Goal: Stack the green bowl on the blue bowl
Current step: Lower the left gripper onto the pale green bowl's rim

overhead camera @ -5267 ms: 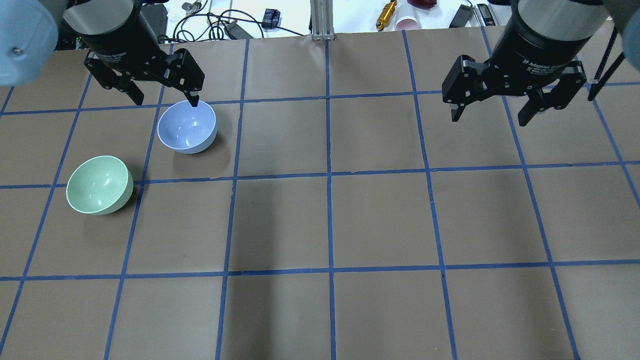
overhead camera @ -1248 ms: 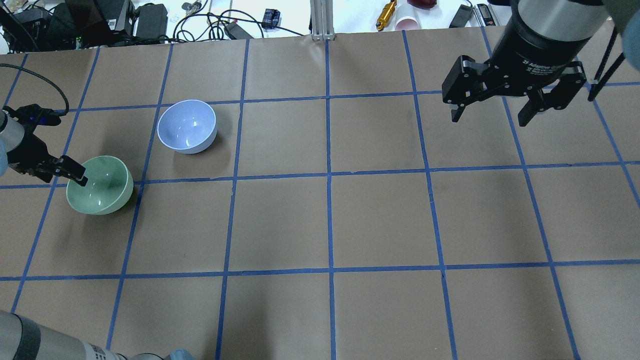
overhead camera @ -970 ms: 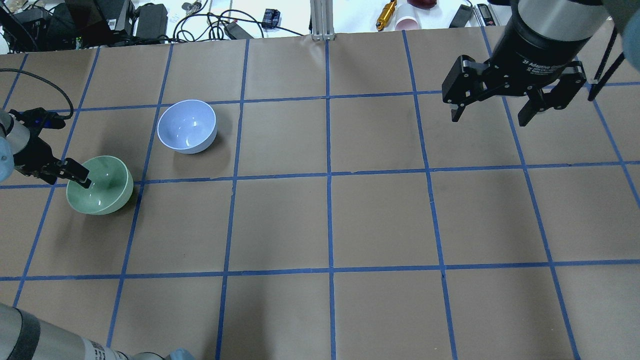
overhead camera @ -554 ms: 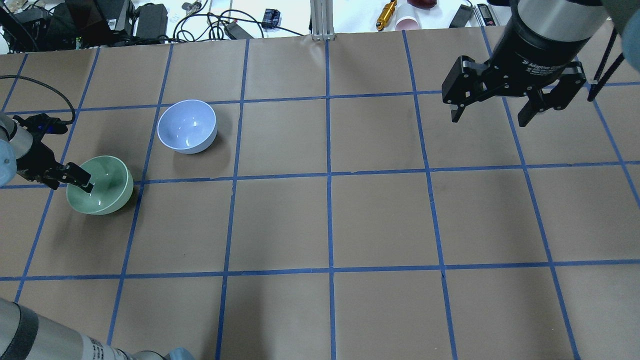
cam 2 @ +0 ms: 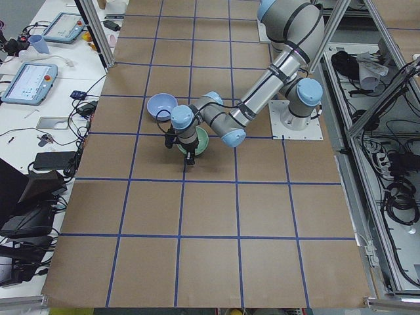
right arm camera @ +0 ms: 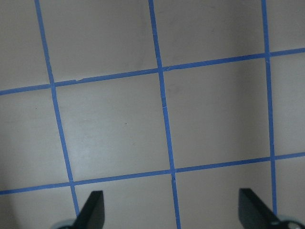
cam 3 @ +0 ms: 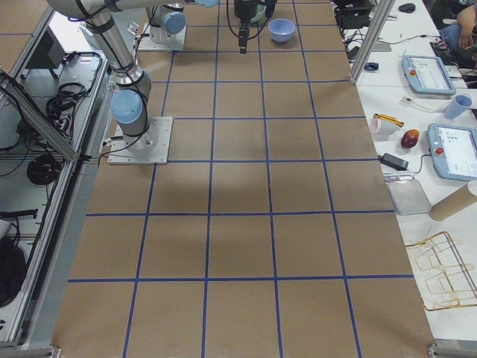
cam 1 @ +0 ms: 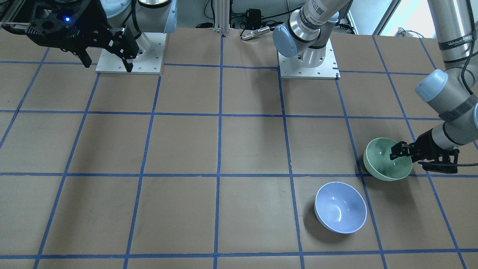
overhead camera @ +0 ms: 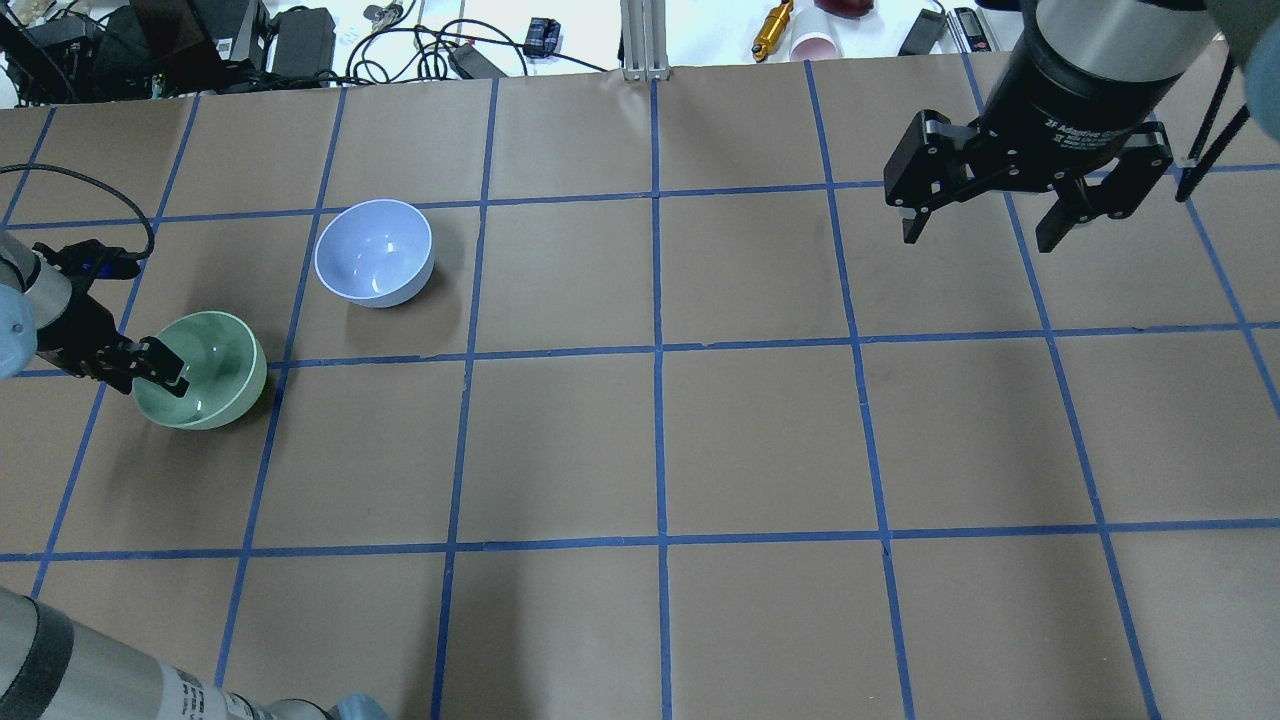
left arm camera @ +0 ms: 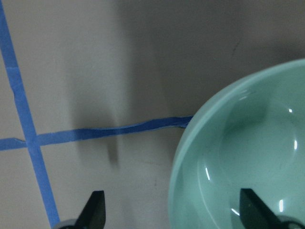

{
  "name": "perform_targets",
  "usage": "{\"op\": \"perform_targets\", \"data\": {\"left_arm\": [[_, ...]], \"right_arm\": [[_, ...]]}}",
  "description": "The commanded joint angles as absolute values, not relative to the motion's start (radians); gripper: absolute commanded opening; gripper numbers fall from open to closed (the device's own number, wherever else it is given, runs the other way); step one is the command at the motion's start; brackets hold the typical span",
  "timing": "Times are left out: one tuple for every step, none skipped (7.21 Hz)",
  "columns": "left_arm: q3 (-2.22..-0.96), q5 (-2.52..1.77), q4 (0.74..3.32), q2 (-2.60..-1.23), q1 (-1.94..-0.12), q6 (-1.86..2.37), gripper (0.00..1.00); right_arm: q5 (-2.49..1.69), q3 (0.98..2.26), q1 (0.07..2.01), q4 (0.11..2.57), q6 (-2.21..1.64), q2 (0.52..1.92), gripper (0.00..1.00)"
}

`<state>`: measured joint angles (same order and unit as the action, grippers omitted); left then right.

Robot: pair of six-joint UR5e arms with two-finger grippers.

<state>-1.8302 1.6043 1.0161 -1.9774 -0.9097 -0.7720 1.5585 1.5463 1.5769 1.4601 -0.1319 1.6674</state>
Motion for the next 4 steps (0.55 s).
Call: {"op": "perform_targets", "data": {"left_arm": [[-1.841, 1.606, 1.017, -1.974, -0.907, -0.769, 0.30], [-1.839, 1.606, 1.017, -1.974, -0.905, -0.769, 0.17], [-1.839, 1.605, 1.017, -1.973, -0.905, -0.762, 0.00], [-1.839, 1.608, 1.019, -1.970, -0.900, -0.755, 0.00]], "right_arm": [[1.559, 1.546, 1.577, 1.459, -0.132, 1.667, 1.00], [1.559, 1.546, 1.575, 1.460, -0.132, 1.667, 1.00], [1.559, 1.548, 1.577, 1.460, -0.132, 1.667, 1.00], [1.559, 1.546, 1.577, 1.459, -0.132, 1.667, 1.00]]}}
